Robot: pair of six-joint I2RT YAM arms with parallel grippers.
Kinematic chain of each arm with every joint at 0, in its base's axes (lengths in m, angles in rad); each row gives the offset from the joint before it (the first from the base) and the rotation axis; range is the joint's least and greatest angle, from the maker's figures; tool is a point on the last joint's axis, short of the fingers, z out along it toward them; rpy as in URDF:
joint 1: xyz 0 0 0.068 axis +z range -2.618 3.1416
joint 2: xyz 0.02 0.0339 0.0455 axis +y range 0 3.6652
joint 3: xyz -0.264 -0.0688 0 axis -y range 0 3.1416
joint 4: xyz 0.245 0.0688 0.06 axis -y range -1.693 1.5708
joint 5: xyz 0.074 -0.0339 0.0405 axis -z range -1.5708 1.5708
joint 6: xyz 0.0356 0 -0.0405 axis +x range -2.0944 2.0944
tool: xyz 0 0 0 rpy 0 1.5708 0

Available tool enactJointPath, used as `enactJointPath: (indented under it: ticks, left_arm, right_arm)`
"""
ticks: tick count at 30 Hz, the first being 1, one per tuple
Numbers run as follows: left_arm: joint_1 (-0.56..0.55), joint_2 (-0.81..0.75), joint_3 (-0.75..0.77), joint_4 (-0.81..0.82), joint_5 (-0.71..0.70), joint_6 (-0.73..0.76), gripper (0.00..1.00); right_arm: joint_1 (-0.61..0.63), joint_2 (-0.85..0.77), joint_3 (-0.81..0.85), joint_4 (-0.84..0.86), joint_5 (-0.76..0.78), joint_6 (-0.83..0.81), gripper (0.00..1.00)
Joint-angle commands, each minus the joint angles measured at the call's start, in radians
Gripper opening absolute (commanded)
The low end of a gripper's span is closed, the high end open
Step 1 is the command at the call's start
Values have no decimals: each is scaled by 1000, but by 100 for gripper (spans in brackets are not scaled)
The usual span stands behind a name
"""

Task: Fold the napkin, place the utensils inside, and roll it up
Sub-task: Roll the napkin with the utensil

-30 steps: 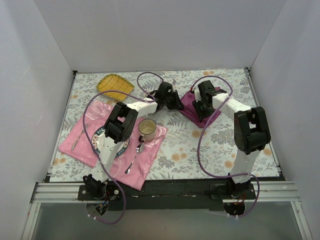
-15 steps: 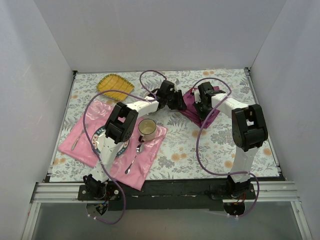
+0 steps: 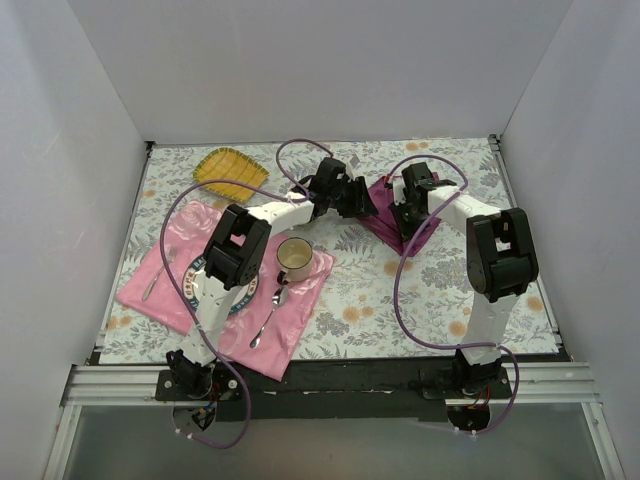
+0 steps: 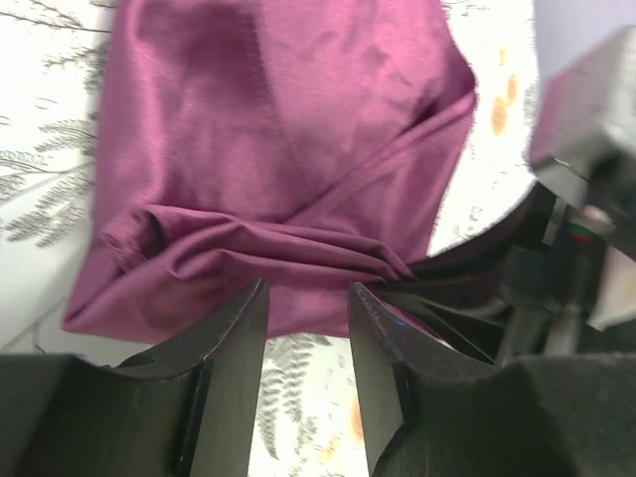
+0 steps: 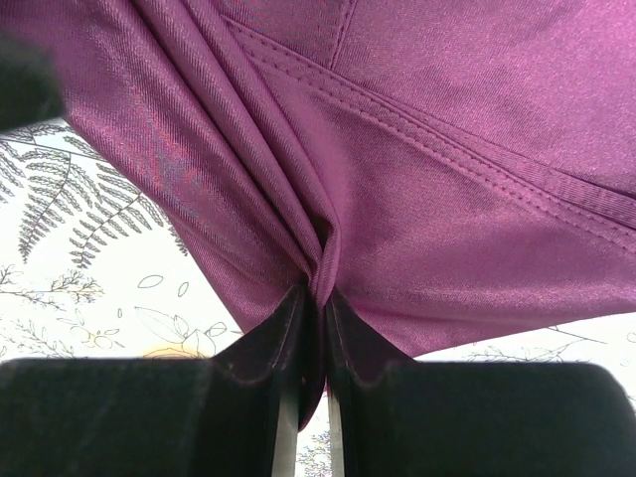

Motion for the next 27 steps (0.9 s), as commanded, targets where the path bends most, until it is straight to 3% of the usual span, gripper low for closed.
enactJointPath:
  ticks: [1, 9, 16, 22, 27]
  left_arm:
    - [-10, -126, -40, 68, 52, -17, 35]
    - [-10, -74, -69, 137, 78, -71, 21]
    - [-10, 29, -29, 172, 55, -42, 18]
    - [-9, 108, 26, 105, 0, -2, 17]
    - [-9, 122, 25, 80, -25, 6, 16]
  right_arm:
    - [-8, 36, -32, 2, -26, -4, 23]
    - [-14, 38, -27, 0, -47, 0, 27]
    - [-18, 33, -29, -3, -55, -1, 30]
    - [-20, 18, -27, -12, -53, -3, 37]
    - [-20, 4, -1, -49, -24, -7, 49]
